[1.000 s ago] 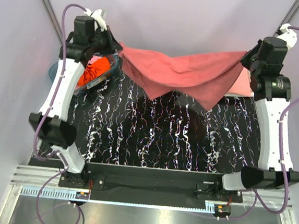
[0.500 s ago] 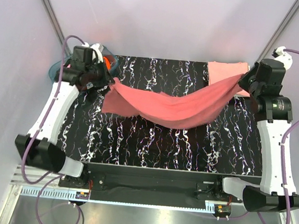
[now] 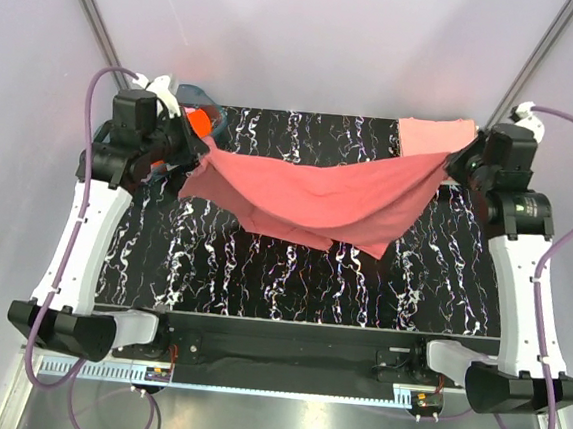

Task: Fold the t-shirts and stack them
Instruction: Flatten the tshirt out

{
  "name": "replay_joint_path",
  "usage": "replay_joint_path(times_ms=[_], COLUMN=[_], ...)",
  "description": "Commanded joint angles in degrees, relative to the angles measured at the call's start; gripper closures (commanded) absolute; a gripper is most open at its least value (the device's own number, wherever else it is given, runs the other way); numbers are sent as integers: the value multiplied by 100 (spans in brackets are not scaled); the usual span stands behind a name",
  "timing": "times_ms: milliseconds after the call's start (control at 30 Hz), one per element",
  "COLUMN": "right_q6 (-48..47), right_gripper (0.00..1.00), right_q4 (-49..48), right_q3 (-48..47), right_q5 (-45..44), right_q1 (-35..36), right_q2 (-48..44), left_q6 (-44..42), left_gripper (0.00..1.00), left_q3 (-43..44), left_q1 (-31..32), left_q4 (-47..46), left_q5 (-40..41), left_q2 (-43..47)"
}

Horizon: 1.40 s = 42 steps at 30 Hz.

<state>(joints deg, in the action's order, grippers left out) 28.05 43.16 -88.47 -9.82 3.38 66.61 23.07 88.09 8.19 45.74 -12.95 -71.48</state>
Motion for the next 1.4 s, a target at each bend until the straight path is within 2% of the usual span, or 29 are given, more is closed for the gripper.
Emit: replay_joint_path(times_ms=[0,200,367,467,567,667,800,900,933,1000,1033,1100,1133,1267,1367], right_q6=[226,569,816,834,571,254,-28,-221,-326,-484,-589,-582,-469,41,963], right_gripper=[100,100,100,100,100,100,100,99,95,89,77,63,52,37,37], right_q4=[130,1045,1362,1188,732,30,-825,-1414,-1572,-1547,-1486,-1039,-724,137,658], right_q3=[347,743,699,646,673,769,875,727,604,18,-239,-957,-1145,-1393,-718], right_q5=[210,-116,129,68,112,191,139,-1,7,216,366,665,718,641,428], right_q1=[5,14,14,14,5,14,5,5,-4,-12,-12,-12,-12,-12,-21], right_q2=[-208,-1175,-1861,-1845,-1389,-678,605,1581,1853,2749,3022,3638,3753,3572,2835], left_q6=[-154,-137,48,101,23,-136,-294,-277,-251,-180,-119,-92,-153,-268,-242], left_gripper=[100,100,100,100,100,100,100,99,99,88,80,62,59,50,49], left_q3=[-152,-696,-829,-873,-1101,-1216,-892,-181,291,768,1180,1525,1596,1027,70], left_q1=[-28,87,96,87,87,87,43,-18,-45,-176,-220,-334,-326,-335,-326], left_q4=[-74,41,32,23,-143,-214,-293,-328,-320,-320,-311,-136,-83,-109,-406], left_q5=[301,838,627,522,416,311,93,-32,-67,-321,-427,-576,-534,-165,-102], left_q2=[283,1460,1989,2016,1691,937,-759,-1963,-2288,-3158,-3405,-3863,-3882,-3234,-2462])
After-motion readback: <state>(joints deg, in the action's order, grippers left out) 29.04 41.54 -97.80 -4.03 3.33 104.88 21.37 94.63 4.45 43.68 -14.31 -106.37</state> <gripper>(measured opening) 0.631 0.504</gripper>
